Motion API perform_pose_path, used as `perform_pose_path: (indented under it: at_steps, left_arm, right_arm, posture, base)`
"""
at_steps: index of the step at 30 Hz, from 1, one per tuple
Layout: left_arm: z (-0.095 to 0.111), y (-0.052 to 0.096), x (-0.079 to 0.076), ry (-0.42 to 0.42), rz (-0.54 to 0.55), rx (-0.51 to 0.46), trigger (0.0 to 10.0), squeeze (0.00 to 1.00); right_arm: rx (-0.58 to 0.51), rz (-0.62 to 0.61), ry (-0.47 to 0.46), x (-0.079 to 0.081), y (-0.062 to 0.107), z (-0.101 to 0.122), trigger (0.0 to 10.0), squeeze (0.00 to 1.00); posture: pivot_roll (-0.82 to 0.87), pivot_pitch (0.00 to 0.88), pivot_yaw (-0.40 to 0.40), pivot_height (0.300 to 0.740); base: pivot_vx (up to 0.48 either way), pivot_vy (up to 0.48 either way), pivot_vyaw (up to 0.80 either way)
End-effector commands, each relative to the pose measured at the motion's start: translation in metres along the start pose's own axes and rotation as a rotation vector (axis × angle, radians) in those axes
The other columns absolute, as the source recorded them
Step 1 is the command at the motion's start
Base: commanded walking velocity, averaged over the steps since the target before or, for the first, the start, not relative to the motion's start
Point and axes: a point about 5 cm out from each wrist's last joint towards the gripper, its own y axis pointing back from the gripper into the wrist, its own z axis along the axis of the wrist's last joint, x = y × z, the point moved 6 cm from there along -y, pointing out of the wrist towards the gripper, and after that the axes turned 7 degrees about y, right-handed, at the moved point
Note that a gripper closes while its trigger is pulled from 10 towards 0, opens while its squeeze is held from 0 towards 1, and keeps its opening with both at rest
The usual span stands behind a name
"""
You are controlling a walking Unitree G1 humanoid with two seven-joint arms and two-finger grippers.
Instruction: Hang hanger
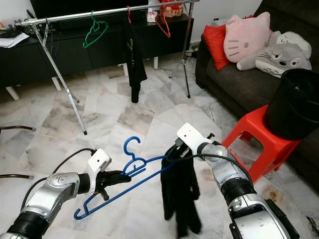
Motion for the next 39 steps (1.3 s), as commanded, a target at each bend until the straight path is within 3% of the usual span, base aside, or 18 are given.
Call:
perform_pose_path:
  at_steps: [1, 10, 16, 27, 39]
  left_arm:
    - [0.012, -0.001, 0.002, -0.019, 0.017, -0.031, 10.0, 0.0]
    - [0.018, -0.012, -0.009, 0.01, -0.004, -0.071, 10.0, 0.0]
    - [0.021, -0.01, -0.016, 0.019, -0.053, -0.079, 10.0, 0.0]
    - [0.014, -0.016, 0.019, -0.051, 0.192, -0.013, 10.0, 0.0]
    - [0.012, -0.024, 0.019, -0.053, 0.2, -0.008, 10.0, 0.0]
  right_arm:
    - [-0.051, -0.001, 0.001, -0.005, 0.0, 0.015, 10.0, 0.0]
    - [-0.108, 0.129, 0.012, 0.019, 0.002, 0.024, 10.0, 0.0]
    - [-0.107, 0.117, 0.036, 0.016, 0.002, 0.024, 10.0, 0.0]
    - [-0.106, 0.082, 0.039, 0.009, 0.003, 0.03, 10.0, 0.0]
    - [-0.134, 0.112, 0.058, 0.018, 0.005, 0.037, 10.0, 0.0]
  posture:
    - [-0.07, 0.0, -0.032, 0.74]
    - [-0.08, 0.0, -0.031, 0.74]
    - [-0.07, 0.0, -0.032, 0.74]
    - [-0.08, 0.0, -0.03, 0.74]
    - [-0.08, 0.0, -0.032, 0.74]
  base:
    - [0.0, 0.0, 0.0]
    - [0.0, 0.0, 0.0]
    - [0.0, 0.0, 0.0]
    - [0.0, 0.0, 0.0]
    - [0.0, 0.0, 0.0]
